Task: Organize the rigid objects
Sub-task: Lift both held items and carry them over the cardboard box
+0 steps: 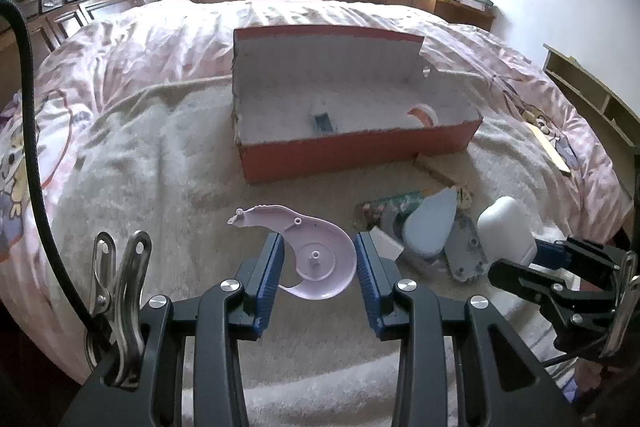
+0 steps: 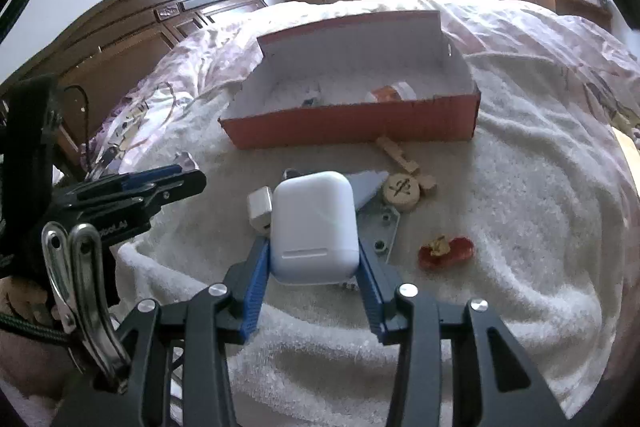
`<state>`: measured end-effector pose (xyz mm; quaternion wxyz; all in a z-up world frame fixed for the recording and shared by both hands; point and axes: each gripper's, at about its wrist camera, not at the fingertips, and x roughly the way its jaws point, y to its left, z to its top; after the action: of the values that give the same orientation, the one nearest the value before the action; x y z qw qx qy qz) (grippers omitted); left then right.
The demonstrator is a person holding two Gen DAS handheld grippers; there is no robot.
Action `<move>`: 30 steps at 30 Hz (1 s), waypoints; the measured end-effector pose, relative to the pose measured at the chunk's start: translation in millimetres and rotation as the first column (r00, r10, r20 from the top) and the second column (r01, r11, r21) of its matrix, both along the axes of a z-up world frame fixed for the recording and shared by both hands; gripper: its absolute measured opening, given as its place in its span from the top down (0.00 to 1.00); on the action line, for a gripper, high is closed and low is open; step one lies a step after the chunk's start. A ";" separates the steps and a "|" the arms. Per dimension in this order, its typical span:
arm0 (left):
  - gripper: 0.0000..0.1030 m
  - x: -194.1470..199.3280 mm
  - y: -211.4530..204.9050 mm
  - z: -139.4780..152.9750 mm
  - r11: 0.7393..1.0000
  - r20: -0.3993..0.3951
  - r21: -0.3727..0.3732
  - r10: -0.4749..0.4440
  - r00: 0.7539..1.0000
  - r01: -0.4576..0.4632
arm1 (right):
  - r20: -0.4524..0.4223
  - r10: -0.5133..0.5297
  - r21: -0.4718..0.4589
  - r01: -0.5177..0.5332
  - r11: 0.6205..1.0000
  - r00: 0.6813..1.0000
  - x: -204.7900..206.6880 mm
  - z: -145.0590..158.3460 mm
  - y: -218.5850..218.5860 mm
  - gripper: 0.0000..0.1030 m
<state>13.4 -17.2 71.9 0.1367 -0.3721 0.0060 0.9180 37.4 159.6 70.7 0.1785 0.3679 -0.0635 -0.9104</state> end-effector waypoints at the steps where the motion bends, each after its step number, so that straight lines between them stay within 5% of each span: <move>1: 0.64 -1.2 1.4 2.3 1.000 -0.005 0.000 -0.002 1.000 0.002 | -0.003 0.001 -0.003 -0.001 1.000 1.000 -1.0 0.7 -0.4 0.57; 30: 0.64 -56.8 35.8 31.8 0.999 -0.057 0.000 -0.046 0.997 0.046 | -0.097 -0.040 -0.020 0.038 0.999 0.994 -48.2 31.2 32.2 0.57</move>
<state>-43.5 18.6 103.7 0.1579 -0.3456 0.0179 0.9248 -10.8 191.8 101.9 0.1668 0.3200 -0.0701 -0.9300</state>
